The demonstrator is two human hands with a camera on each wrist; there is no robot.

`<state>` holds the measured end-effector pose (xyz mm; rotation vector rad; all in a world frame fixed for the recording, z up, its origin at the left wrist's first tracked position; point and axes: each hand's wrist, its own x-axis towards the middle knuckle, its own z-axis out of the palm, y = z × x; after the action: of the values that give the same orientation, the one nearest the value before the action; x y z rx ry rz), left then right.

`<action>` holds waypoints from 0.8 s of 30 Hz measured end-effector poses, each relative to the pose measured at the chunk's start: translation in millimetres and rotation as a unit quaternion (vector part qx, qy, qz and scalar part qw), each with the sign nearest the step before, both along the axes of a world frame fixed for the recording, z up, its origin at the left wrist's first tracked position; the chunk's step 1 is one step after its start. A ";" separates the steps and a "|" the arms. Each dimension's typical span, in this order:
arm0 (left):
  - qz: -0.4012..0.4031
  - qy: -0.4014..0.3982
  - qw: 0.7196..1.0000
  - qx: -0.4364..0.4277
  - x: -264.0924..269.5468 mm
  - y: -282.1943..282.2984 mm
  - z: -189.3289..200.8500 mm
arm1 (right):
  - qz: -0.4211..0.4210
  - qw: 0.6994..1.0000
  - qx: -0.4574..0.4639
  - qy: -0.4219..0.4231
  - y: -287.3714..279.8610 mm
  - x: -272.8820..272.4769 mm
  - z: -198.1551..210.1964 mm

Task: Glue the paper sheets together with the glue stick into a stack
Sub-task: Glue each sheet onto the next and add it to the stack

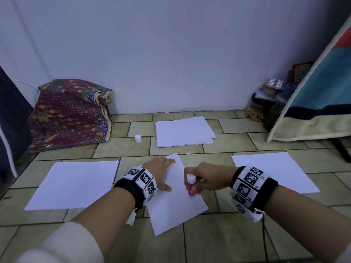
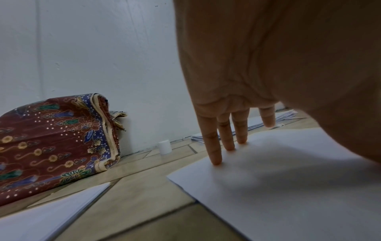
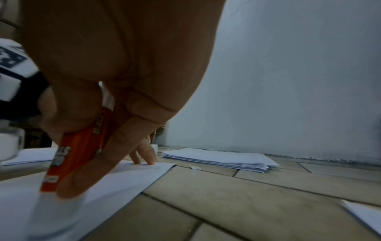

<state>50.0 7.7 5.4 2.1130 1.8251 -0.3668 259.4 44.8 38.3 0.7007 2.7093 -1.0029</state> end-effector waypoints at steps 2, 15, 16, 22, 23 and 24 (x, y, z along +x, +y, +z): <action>-0.014 0.017 0.999 -0.026 -2.8 -0.2 3.0 | 0.016 1.000 -0.005 -0.008 -3.5 5.8 -0.5; -0.121 0.016 0.991 0.054 1.9 -18.1 5.1 | -0.428 0.825 -0.263 0.259 27.2 22.4 -0.6; -0.155 0.010 0.987 0.035 5.0 -18.3 5.1 | -0.438 0.818 -0.260 0.268 30.8 21.2 -1.2; -0.111 0.066 0.991 0.021 9.1 -18.8 10.1 | -0.470 0.803 -0.222 0.292 41.4 9.2 -8.4; -0.094 0.076 0.992 0.033 9.2 -19.6 11.9 | -0.472 0.806 -0.208 0.291 42.4 6.2 -9.7; -0.080 0.083 0.993 0.041 9.6 -19.7 12.4 | -0.472 0.811 -0.190 0.288 44.1 3.1 -11.9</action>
<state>59.6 -12.0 17.8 2.3563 1.7914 -0.5282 262.5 89.0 26.4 2.0048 2.3206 -2.1868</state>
